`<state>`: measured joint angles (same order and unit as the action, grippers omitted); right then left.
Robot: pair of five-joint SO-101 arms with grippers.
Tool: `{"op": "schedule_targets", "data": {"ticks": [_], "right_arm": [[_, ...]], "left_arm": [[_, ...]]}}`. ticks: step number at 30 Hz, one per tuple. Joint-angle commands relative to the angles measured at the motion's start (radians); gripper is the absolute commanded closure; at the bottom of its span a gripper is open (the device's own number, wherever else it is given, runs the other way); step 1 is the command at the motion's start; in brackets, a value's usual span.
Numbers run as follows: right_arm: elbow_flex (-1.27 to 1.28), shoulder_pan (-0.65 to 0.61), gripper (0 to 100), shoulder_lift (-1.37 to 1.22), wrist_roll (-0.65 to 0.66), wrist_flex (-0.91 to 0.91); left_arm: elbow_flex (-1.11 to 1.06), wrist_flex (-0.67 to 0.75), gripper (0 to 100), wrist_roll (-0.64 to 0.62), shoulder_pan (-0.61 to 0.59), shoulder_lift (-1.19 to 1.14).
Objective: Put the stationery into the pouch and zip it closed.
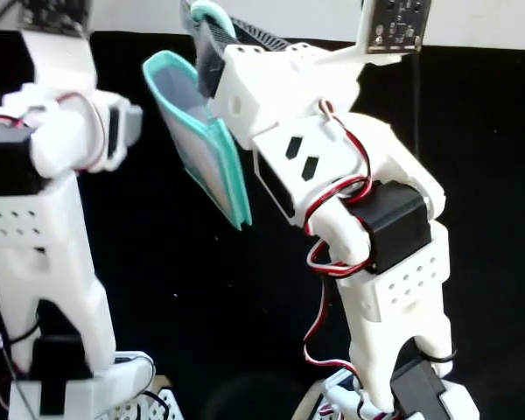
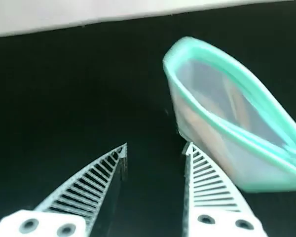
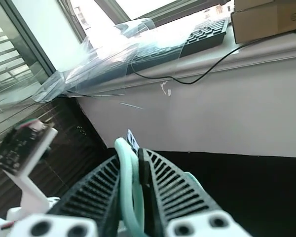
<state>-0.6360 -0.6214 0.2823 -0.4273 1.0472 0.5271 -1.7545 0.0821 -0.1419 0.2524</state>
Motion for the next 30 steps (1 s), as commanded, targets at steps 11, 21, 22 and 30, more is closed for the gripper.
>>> {"op": "schedule_targets", "data": {"ticks": [11,21,22,30], "right_arm": [[-0.283,-0.084,99.4,-0.139,-0.011,-0.025],[-0.278,-0.105,99.4,-0.173,-0.011,-0.024],[-0.277,-0.104,99.4,-0.173,-0.011,-0.024],[-0.283,-0.104,99.4,-0.173,-0.011,0.021]], "left_arm": [[-0.409,0.002,80,-0.011,0.022,0.351],[-0.605,-0.005,80,-0.008,0.022,0.567],[-0.627,-0.005,80,-0.008,0.022,0.585],[-0.671,-0.005,80,-0.008,0.058,0.679]]}}
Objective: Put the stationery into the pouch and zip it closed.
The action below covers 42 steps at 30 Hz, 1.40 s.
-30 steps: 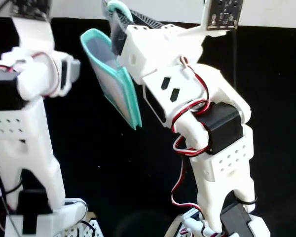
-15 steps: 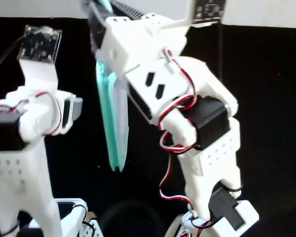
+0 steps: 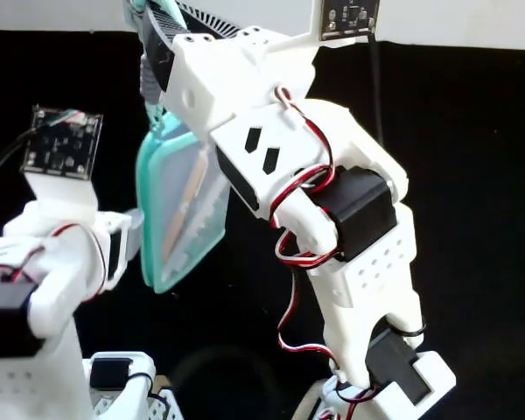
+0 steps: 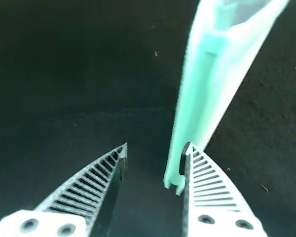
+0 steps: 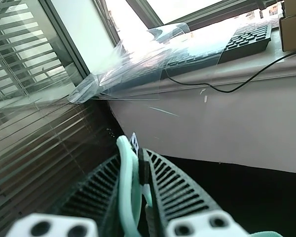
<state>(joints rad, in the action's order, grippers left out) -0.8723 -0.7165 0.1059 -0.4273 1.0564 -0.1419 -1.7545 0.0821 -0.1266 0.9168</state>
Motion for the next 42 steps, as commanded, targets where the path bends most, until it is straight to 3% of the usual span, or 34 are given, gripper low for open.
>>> {"op": "schedule_targets", "data": {"ticks": [1,6,10,42], "right_arm": [[-0.047,-0.008,99.4,0.004,-0.011,0.015],[-0.045,-0.010,99.4,0.004,-0.011,0.016],[-0.044,-0.010,99.4,0.004,-0.011,0.018],[-0.048,-0.007,99.4,0.012,-0.009,0.067]], "left_arm": [[-0.002,-0.005,80,-0.008,0.064,0.015],[-0.001,0.002,80,-0.002,0.124,0.015],[0.001,0.002,80,0.051,0.124,0.013],[0.001,0.160,80,0.109,0.130,-0.073]]}}
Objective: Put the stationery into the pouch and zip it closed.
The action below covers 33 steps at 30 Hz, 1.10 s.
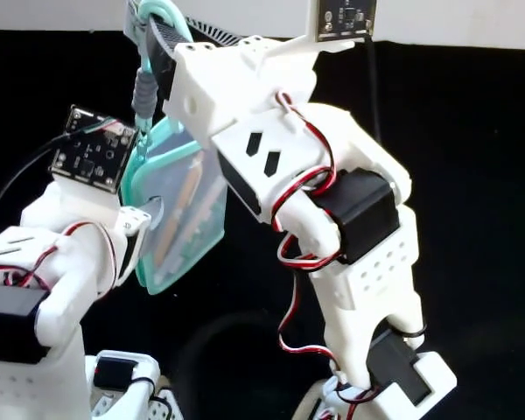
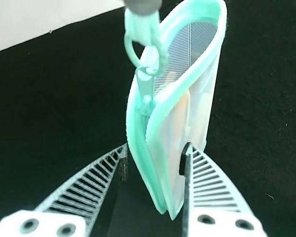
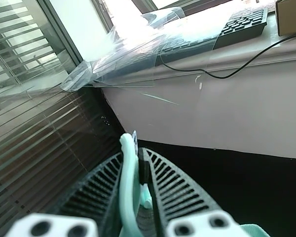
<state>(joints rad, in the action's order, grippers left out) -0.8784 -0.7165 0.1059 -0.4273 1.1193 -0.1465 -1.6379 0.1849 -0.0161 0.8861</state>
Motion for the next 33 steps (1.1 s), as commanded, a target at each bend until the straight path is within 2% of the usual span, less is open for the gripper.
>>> {"op": "schedule_targets", "data": {"ticks": [1,5,13,19,20,33], "right_arm": [[-0.042,-0.007,99.4,0.012,-0.008,0.005],[-0.042,-0.005,99.4,0.012,-0.006,0.019],[-0.042,-0.005,99.4,0.012,-0.006,0.038],[-0.042,-0.002,99.4,0.012,-0.005,0.038],[-0.042,-0.001,99.4,0.012,-0.005,0.039],[-0.042,0.300,99.3,0.012,-0.009,0.035]], "left_arm": [[0.008,0.057,80,0.006,0.019,-0.059],[0.005,0.084,80,0.006,0.022,-0.114],[0.001,0.077,81,0.006,0.113,-0.165],[0.007,0.084,99,0.006,0.122,-0.163],[0.008,0.080,99,0.006,0.120,-0.163],[0.002,0.075,99,0.006,0.056,-0.163]]}}
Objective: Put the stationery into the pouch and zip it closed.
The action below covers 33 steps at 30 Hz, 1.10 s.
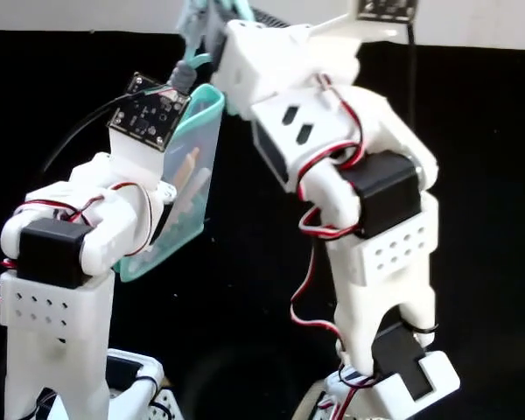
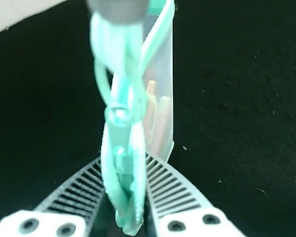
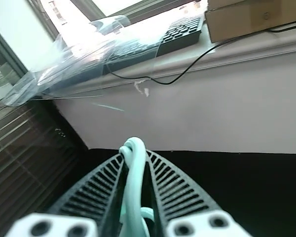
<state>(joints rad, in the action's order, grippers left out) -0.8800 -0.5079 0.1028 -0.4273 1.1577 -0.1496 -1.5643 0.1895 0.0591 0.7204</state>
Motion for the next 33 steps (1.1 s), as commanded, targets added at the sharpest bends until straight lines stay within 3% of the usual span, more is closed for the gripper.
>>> {"op": "schedule_targets", "data": {"ticks": [1,13,25,33], "right_arm": [[-0.041,0.111,99.3,0.012,-0.009,-0.005],[-0.012,0.375,99.3,-0.004,-0.009,-0.010],[0.228,0.553,99.3,-0.226,-0.011,-0.232],[0.254,0.651,99.3,-0.392,-0.011,-0.341]], "left_arm": [[0.005,0.002,99,0.002,-0.019,0.002],[0.007,-0.078,99,0.023,-0.019,0.002],[0.008,-0.104,99,0.023,-0.050,0.002],[0.007,-0.104,99,0.023,-0.093,0.002]]}}
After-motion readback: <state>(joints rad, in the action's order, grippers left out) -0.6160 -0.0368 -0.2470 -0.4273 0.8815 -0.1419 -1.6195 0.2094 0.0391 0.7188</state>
